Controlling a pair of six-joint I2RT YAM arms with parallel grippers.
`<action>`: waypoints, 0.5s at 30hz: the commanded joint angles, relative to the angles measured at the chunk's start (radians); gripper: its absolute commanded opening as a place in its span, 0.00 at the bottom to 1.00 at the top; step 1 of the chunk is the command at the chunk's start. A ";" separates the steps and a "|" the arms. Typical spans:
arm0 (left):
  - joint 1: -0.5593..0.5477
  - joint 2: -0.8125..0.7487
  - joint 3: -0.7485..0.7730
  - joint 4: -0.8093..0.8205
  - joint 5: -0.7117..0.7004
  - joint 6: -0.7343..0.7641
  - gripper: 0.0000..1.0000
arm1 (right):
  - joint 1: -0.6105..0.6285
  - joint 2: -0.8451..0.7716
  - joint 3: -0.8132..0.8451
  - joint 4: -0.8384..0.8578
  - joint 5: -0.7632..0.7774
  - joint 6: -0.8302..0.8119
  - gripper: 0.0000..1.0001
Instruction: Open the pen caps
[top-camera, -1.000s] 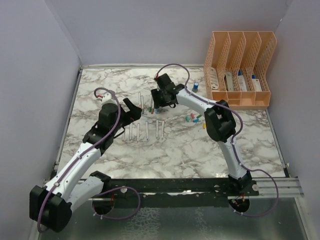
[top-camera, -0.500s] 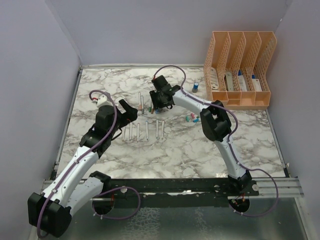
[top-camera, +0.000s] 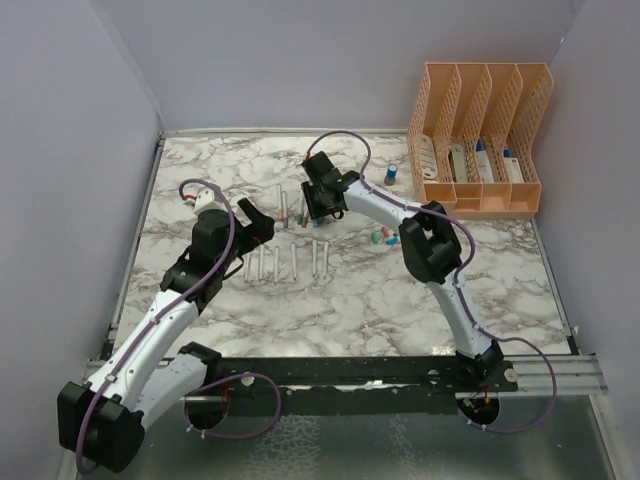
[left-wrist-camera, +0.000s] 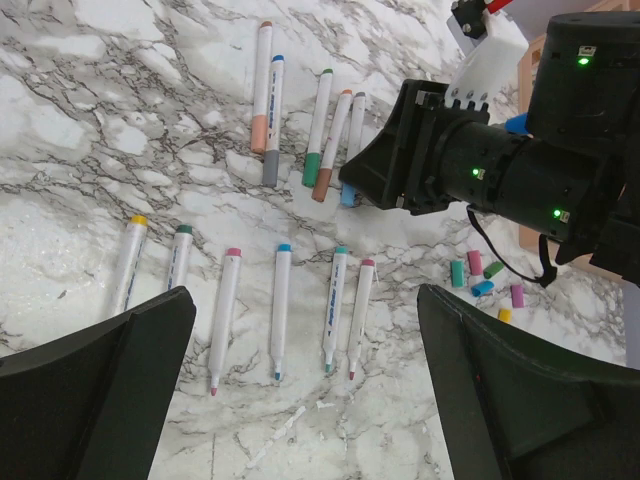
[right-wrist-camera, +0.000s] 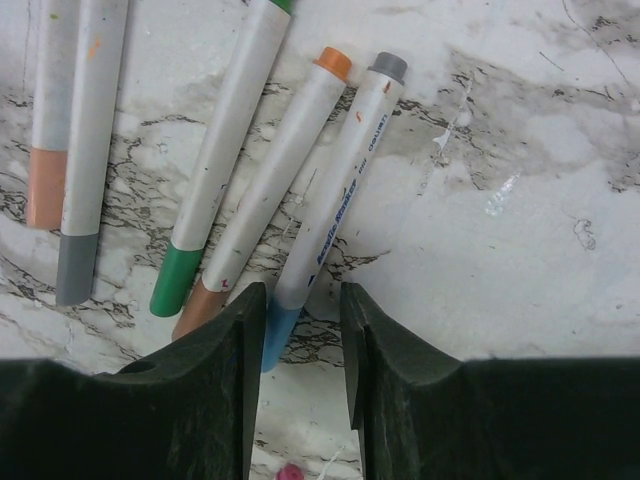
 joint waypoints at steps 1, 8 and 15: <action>0.007 0.044 0.007 0.021 0.015 0.019 0.96 | 0.008 0.055 -0.004 -0.083 0.061 0.004 0.33; 0.006 0.160 0.037 0.063 0.108 0.025 0.96 | -0.017 0.016 -0.125 -0.048 0.029 0.021 0.14; 0.005 0.309 0.074 0.160 0.223 -0.013 0.93 | -0.105 -0.125 -0.368 0.126 -0.073 0.039 0.01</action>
